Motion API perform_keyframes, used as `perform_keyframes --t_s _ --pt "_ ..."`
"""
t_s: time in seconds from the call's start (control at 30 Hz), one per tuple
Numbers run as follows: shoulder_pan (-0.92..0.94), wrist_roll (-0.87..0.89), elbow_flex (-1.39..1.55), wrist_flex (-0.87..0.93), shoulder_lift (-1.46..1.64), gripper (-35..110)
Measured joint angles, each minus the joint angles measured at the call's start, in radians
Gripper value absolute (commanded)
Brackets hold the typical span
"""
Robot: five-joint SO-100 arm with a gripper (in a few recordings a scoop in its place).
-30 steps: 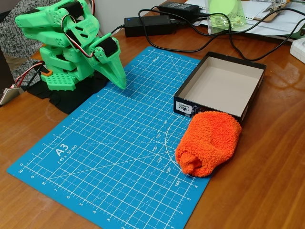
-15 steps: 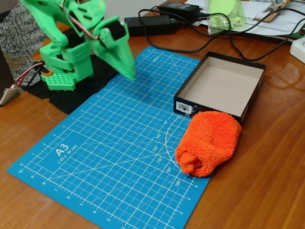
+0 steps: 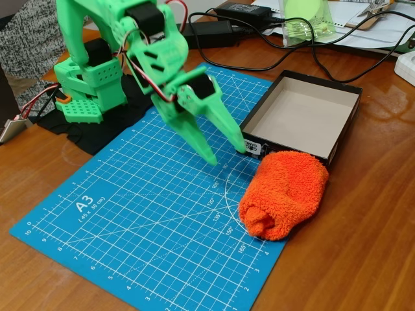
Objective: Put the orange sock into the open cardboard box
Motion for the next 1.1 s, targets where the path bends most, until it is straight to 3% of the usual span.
perform_keyframes --t_s 0.33,0.53,0.6,0.67,0.9,1.1 --pt "-0.123 0.106 -0.087 -0.135 -0.253 30" --pt "-0.118 0.199 -0.215 -0.072 -0.408 27" --pt "-0.123 0.215 -0.255 -0.058 -0.434 18" --pt "-0.123 0.225 -0.281 -0.041 -0.443 0" --pt "-0.106 0.29 -0.305 -0.051 -0.463 0" --pt "-0.114 0.298 -0.31 0.067 -0.314 0"
